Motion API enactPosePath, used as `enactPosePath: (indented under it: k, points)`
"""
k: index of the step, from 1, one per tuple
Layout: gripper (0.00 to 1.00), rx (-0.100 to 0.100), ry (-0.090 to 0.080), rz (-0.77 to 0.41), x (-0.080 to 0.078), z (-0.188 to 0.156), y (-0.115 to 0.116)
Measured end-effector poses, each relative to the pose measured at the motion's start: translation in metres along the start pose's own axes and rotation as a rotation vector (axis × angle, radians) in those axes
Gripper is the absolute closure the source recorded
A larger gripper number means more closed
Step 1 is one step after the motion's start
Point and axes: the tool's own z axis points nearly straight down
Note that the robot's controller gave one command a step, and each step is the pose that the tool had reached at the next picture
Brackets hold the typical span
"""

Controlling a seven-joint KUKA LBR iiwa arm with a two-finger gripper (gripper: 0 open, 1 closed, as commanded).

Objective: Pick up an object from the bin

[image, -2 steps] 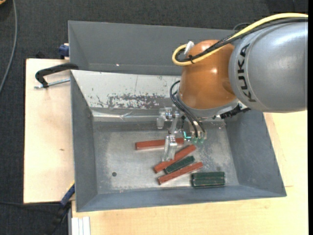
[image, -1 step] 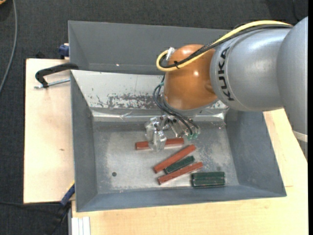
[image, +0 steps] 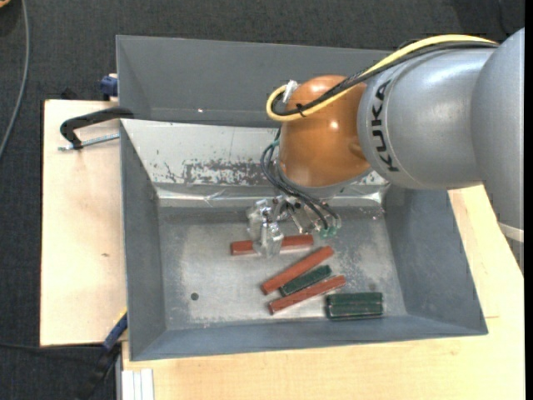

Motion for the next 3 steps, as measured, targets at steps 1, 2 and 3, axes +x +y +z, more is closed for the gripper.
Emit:
enactPosePath:
  k: [1,2,3]
  points:
    - [1.0,0.0,0.0,-0.019,0.006,-0.034,-0.002]
    - [1.0,0.002,-0.005,-0.045,-0.016,-0.033,-0.051]
    - [0.0,0.0,0.003,-0.156,0.005,-0.008,-0.064]
